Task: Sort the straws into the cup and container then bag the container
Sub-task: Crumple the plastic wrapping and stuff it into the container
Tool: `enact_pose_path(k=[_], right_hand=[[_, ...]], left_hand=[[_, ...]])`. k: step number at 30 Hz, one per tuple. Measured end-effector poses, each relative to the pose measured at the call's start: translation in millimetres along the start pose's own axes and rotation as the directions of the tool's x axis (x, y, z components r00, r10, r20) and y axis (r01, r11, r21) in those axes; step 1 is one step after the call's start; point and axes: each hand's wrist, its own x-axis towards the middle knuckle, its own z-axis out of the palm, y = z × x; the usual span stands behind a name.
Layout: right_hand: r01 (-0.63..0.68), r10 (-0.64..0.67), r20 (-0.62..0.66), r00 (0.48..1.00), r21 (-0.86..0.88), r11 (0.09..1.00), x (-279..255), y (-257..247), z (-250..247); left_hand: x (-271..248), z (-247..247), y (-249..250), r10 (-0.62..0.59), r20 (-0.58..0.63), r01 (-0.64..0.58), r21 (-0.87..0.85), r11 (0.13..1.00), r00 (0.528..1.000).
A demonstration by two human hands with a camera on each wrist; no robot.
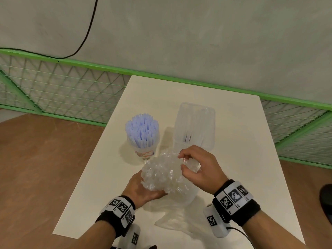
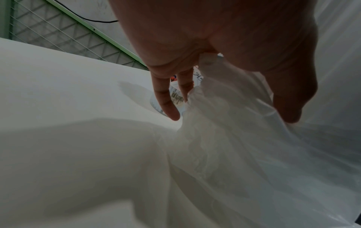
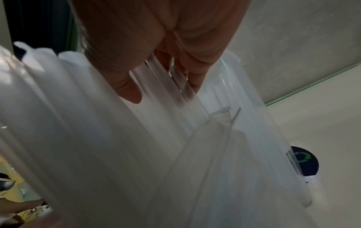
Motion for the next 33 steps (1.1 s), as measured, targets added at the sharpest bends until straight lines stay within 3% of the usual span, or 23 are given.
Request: enact_pose_path(k=[3,8,14,20,23,33], right_hand=[[0.02,-0.02,-0.005,1.0,-0.007,1.0,-2,0,2],[-0.138,0.139,-0.009,0.99,0.046,0.989,-7,-1,6],[-0.011,0.002,-0.081,0.997,-0.121,0.993,-6,4,10],[-0.088,0.074,-0.08,0.994,-0.183,0.979,0,3,4],[-0.054,0.019,-0.175,0.984,-0.197,0.979,7,-1,-5],[-0.07,0.047,-0.435,0.899,-0.037,0.997,28,-25,-43]], left_hand=[[0,-1,-1,-0.036,0.018,0.037,-0.067,0.997,0.999],[0,-1,3,-0.041,0.055,0.044,-0.044,0.998,0.998],[3,-3,-5,-0.026,0.011,0.026,0.004,1.0,1.0],[4,-4,-6,-0.037,0.0,0.037,0.061,0.997,0.999],[3,-4,-5,-0.028,-0.001,0.028,0.078,0.997,1.0],[5,-3,-8,-0.045,0.007,0.045,0.057,0.997,0.999]])
